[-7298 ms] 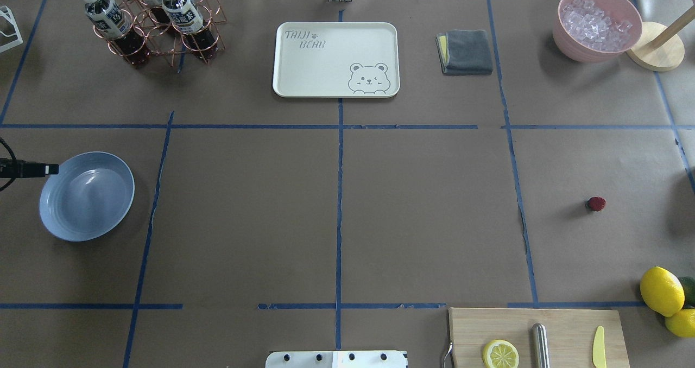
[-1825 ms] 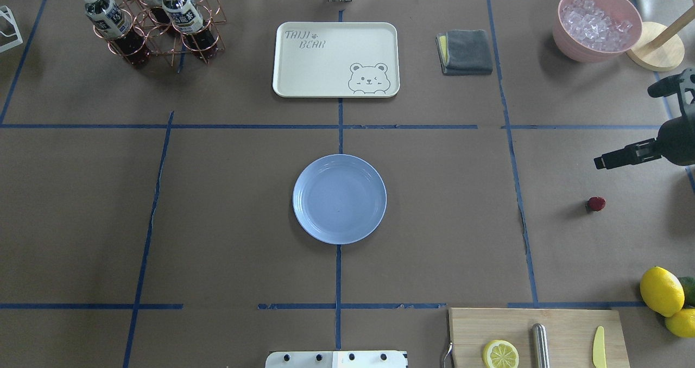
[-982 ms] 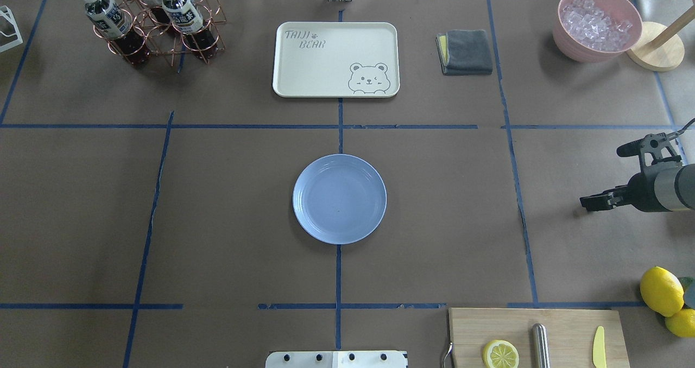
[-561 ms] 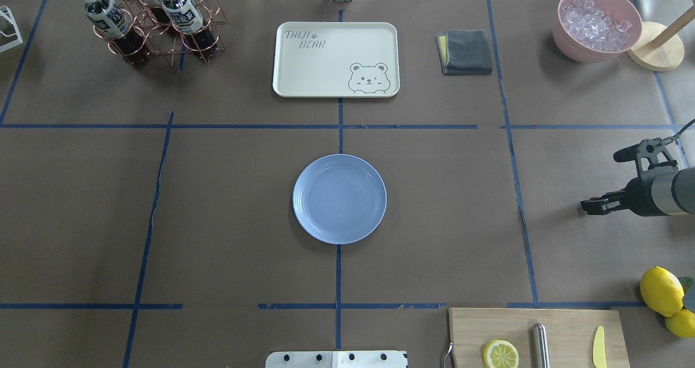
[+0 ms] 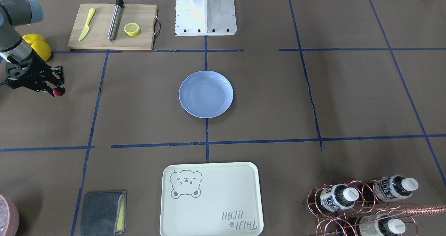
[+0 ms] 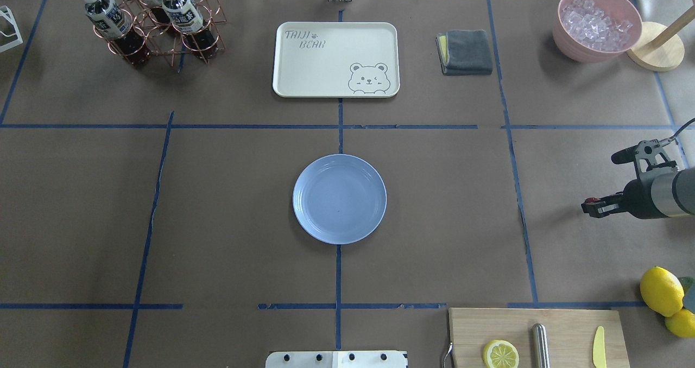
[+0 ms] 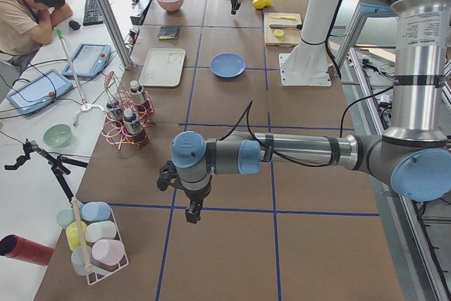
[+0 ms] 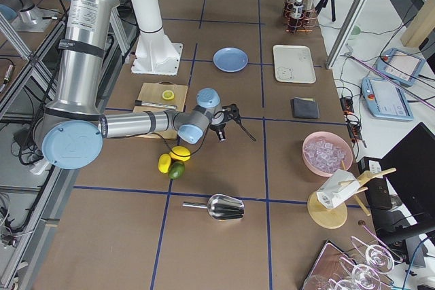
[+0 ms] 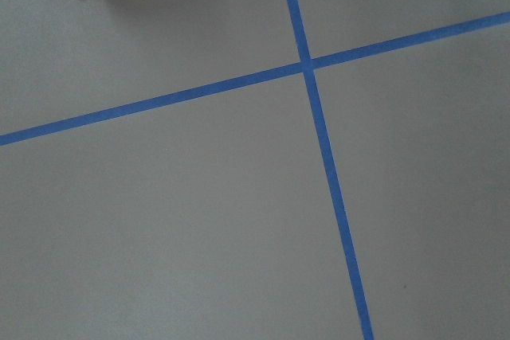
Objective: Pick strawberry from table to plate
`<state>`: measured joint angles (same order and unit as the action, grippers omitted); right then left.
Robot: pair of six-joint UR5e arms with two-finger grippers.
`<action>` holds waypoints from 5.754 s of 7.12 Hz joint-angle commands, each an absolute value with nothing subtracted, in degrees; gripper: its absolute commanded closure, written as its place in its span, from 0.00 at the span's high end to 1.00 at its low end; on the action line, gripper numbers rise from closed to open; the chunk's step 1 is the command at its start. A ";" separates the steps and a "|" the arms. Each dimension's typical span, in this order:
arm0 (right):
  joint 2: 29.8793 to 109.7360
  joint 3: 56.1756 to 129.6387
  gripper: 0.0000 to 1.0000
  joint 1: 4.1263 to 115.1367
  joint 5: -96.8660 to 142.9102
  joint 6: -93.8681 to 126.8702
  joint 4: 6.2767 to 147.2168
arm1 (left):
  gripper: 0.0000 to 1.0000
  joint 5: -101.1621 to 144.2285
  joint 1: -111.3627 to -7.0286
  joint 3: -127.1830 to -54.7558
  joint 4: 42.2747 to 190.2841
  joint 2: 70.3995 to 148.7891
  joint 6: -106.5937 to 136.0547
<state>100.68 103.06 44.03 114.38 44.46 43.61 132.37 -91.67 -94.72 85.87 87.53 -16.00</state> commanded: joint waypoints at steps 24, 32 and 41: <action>56.72 100.25 0.94 42.39 113.67 51.84 83.58 | 1.00 132.45 -91.67 -94.92 86.31 87.71 -16.00; 93.32 95.04 1.00 87.25 126.83 -12.69 83.06 | 1.00 140.01 -91.67 -95.01 86.31 87.36 -16.35; 95.27 91.67 1.00 94.13 133.42 -6.94 84.11 | 1.00 135.64 -91.85 -96.85 86.22 86.66 -16.26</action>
